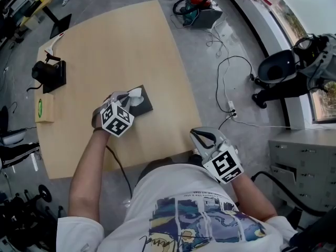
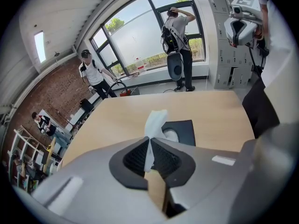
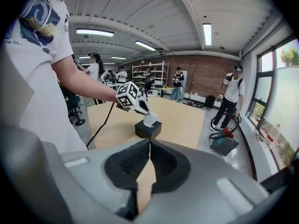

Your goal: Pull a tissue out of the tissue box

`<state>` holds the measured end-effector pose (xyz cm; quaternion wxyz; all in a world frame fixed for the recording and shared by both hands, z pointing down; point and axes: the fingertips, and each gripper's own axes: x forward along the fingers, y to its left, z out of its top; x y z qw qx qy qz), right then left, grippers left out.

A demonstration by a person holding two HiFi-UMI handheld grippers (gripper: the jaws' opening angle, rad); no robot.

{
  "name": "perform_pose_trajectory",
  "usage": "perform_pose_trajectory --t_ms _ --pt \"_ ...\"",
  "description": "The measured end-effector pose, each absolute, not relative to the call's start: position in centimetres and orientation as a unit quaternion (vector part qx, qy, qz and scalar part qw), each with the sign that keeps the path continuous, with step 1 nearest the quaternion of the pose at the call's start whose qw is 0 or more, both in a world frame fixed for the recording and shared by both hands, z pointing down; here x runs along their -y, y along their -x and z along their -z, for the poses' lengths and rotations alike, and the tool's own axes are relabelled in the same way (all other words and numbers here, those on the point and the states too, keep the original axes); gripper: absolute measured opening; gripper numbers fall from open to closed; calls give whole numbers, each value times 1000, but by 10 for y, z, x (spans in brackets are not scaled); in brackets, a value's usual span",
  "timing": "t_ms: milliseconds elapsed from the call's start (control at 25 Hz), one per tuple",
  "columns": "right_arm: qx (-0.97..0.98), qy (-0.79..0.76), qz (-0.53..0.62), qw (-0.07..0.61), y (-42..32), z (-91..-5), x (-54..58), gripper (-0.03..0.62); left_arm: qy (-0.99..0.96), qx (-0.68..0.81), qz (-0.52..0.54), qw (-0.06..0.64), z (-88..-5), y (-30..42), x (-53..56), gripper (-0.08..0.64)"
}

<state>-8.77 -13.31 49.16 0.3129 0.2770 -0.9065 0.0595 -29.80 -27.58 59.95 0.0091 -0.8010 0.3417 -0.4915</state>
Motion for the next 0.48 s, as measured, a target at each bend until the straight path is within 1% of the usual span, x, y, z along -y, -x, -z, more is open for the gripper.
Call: perform_pose_trajectory --t_ms 480 --pt "918 -259 -49 297 82 -487 130 6 790 -373 486 17 -567 299 271 5"
